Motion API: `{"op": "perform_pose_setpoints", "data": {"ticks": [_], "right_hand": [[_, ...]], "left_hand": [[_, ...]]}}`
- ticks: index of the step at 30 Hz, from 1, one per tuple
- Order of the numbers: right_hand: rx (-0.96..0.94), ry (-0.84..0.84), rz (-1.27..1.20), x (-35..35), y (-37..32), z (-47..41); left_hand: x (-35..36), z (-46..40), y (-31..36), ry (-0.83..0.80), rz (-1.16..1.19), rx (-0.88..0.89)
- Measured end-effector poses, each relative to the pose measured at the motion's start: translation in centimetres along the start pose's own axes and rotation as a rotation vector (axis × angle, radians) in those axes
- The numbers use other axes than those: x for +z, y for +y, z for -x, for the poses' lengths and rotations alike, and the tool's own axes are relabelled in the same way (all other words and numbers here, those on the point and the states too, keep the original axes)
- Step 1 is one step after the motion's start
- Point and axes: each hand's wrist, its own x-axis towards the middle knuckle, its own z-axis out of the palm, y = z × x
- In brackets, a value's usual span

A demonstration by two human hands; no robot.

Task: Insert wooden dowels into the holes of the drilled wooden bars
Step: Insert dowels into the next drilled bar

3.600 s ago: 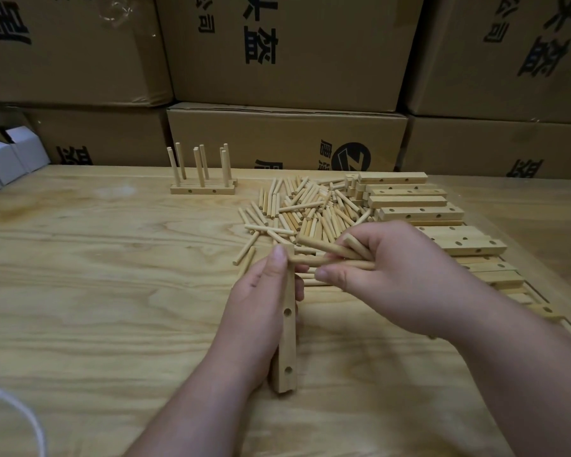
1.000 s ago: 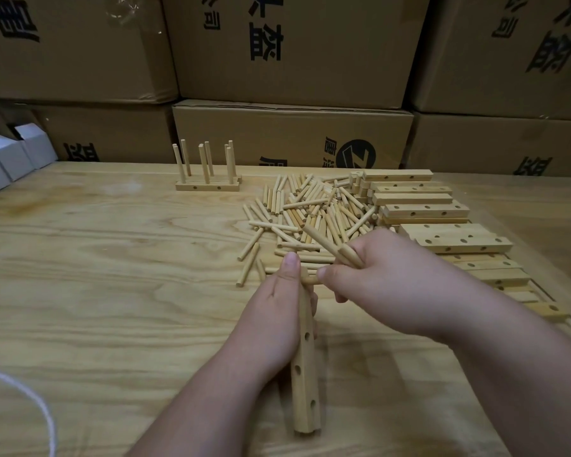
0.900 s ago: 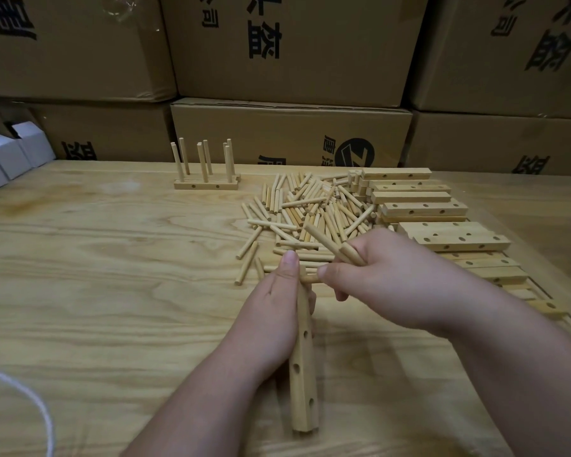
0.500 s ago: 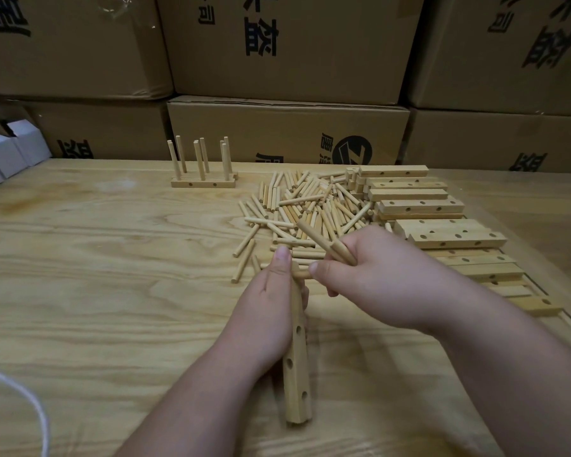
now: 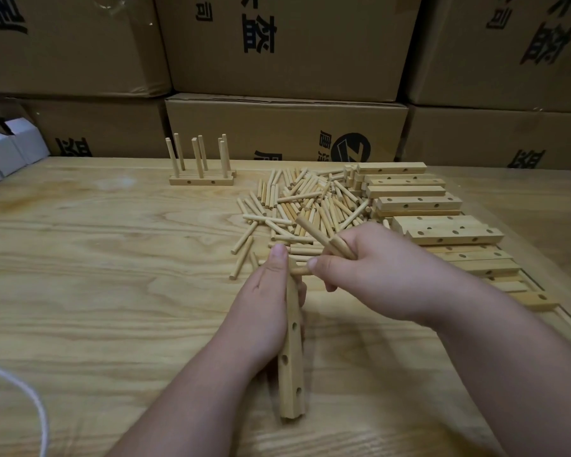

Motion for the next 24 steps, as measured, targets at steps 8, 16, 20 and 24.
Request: {"op": "perform_pose_setpoints", "data": {"ticks": [8,16,20,24], "right_hand": [[0.075,0.026,-0.318,-0.9,0.6,0.0],[0.111,0.354,-0.496,-1.7,0.5,-1.0],[-0.018,0.202,-0.286,-2.1,0.6,0.1],[-0.063,0.016,-0.099,-1.4,0.1,0.5]], "left_hand": [[-0.3,-0.5,0.4,-0.201,0.352,0.047],[-0.3,-0.6,0.5,-0.082,0.383,-0.008],[-0.7,-1.0,0.8,-0.038,0.615,-0.092],[-0.9,-1.0,1.0,-0.007,0.661,-0.094]]}}
